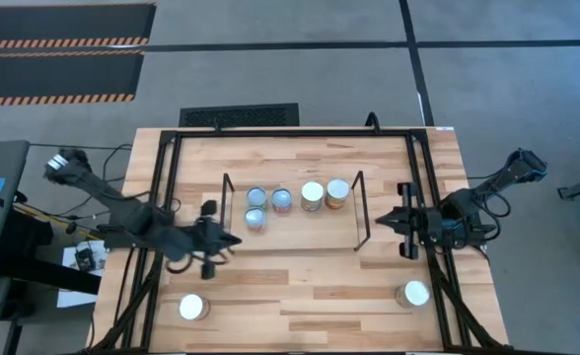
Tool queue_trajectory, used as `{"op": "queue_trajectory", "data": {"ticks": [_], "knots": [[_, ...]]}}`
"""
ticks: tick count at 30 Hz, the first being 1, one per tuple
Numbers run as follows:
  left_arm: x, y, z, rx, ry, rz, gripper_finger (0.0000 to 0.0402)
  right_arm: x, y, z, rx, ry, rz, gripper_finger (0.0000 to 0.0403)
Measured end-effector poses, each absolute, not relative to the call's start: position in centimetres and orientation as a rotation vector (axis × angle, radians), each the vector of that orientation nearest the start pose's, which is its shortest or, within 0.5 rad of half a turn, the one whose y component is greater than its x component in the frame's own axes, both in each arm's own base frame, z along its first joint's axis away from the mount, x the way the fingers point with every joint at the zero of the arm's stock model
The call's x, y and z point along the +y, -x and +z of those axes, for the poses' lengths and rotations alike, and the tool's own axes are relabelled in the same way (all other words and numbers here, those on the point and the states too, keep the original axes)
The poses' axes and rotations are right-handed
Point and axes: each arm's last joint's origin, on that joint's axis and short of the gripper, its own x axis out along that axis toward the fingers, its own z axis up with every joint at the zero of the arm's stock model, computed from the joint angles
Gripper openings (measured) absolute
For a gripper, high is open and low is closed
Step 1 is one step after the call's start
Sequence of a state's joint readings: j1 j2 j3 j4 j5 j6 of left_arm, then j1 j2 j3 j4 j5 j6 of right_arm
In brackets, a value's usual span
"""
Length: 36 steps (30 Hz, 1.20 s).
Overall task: Pick and place cans onto a shelf
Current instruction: Put the canned peaches on the shelf aligned with the other canned peaches
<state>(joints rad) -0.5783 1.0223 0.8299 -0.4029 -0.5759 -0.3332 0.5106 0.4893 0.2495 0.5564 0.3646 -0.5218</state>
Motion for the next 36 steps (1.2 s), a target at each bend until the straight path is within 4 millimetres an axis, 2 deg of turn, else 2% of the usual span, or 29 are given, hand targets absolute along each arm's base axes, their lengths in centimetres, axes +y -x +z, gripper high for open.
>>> {"op": "queue_trajectory", "data": {"ticks": [4,8,15,20,26,36], "knots": [[-9.0,-15.4,27.0,0.362,0.025,0.064,0.0,5.9,-12.4,26.9,-0.255,0.323,0.082,0.0004],[-7.4,-13.2,25.6,0.266,0.045,0.058,0.0,7.3,-13.6,28.4,-0.08,0.263,0.078,0.0004],[-5.5,-10.6,24.0,0.178,0.047,0.055,0.0,12.2,-15.8,30.4,0.248,0.165,0.106,0.0004],[-4.8,-9.6,22.8,0.148,0.058,0.051,0.0,16.4,-16.6,30.3,0.461,0.073,0.092,0.0004],[-4.5,-9.2,22.3,0.124,0.059,0.048,0.0,20.4,-16.1,28.7,0.711,-0.068,-0.004,0.0004],[-4.4,-9.2,22.3,0.122,0.03,0.075,0.0,24.1,-14.1,28.1,1.181,-0.293,-0.291,0.0008]]}}
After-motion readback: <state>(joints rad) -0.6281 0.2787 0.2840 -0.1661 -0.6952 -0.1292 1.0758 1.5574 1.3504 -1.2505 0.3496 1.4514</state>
